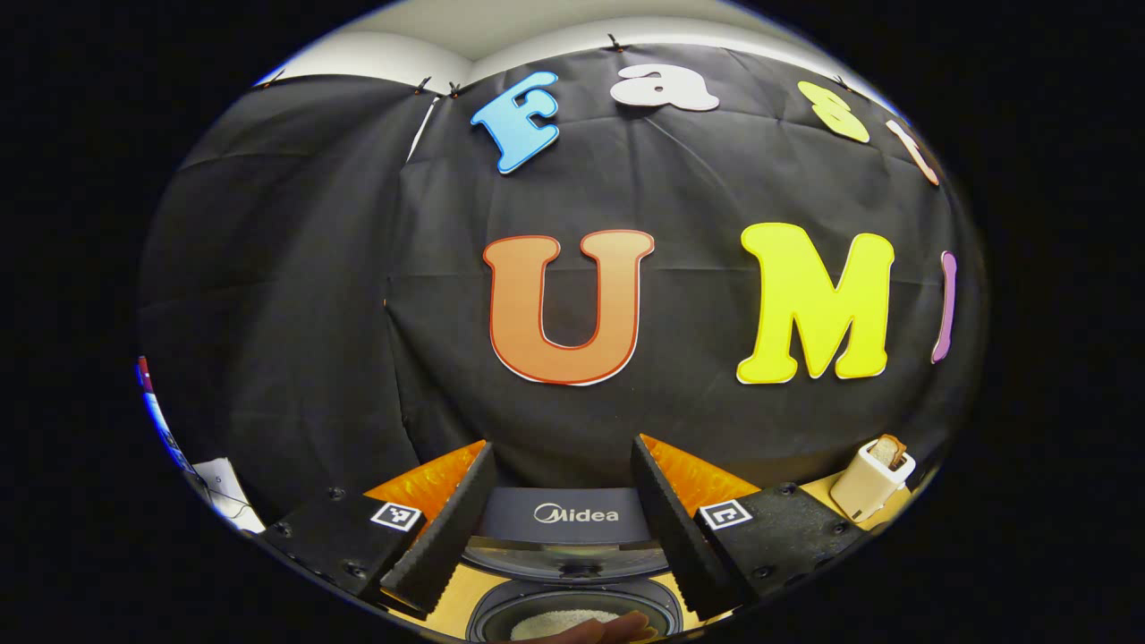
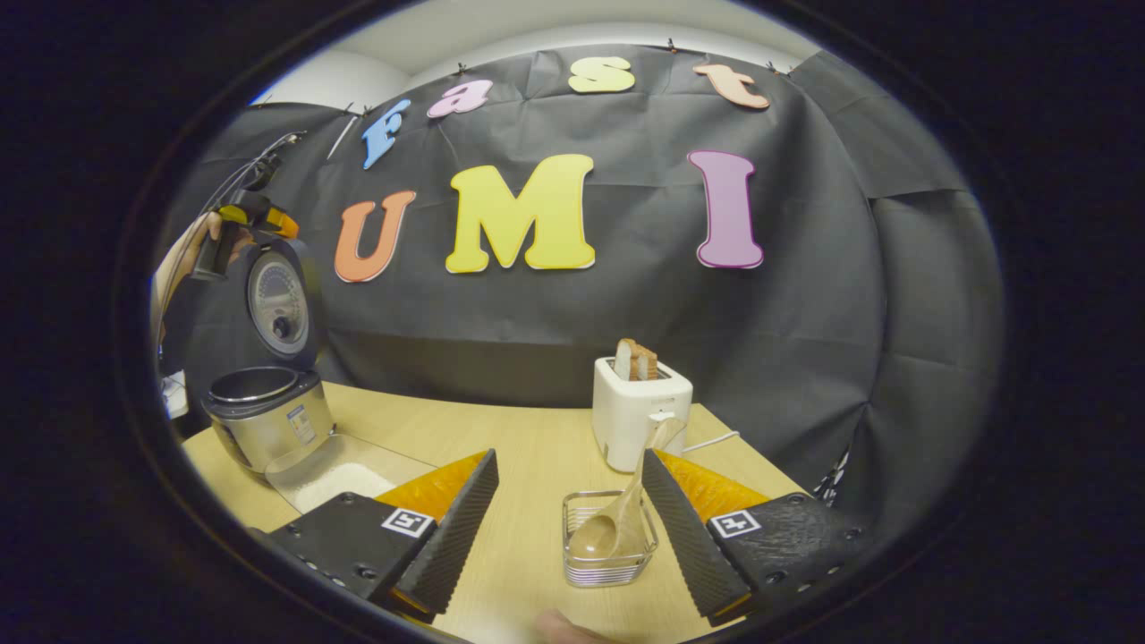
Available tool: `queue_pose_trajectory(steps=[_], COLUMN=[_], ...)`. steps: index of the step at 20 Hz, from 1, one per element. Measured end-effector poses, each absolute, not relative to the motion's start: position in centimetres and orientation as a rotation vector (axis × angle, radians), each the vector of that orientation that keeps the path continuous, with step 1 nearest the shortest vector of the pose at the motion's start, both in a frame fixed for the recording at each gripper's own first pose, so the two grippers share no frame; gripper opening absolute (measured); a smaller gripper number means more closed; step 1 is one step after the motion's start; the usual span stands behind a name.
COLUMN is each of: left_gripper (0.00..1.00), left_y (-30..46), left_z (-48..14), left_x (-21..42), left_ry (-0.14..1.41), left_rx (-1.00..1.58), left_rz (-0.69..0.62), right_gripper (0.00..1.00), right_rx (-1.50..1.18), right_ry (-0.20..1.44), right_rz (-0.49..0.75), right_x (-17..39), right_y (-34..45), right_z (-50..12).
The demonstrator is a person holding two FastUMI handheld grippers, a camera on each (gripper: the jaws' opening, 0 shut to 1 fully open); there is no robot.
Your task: Close the left gripper, press the button to open the rice cooker; take a wooden spoon from the chopstick holder with the right hand, scoop a spoonful of rice and pour it into the rice cooker, then put the wooden spoon back into the chopstick holder.
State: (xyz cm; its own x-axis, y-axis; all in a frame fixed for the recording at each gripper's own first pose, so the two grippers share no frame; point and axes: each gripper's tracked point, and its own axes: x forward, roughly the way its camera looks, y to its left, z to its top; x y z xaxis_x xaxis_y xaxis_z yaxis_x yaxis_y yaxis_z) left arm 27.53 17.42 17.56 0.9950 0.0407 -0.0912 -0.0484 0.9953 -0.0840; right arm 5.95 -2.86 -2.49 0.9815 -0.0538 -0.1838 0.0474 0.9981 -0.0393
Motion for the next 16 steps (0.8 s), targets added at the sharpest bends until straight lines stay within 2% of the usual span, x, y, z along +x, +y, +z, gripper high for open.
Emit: queue_pose_trajectory(steps=[4, 16], left_gripper=[0.96, 0.96], left_y=[17.0, 15.8], left_z=[17.1, 11.6], left_x=[26.8, 15.2], left_ry=[0.133, 0.088], left_rx=[-0.112, -0.075], left_rz=[0.032, 0.03], right_gripper=[0.96, 0.96], right_rx=[-0.035, -0.042], right_ry=[0.188, 0.171], right_rz=[-0.036, 0.014], right_x=[5.5, 3.8], right_y=[-2.1, 1.0], right_z=[-2.8, -2.6])
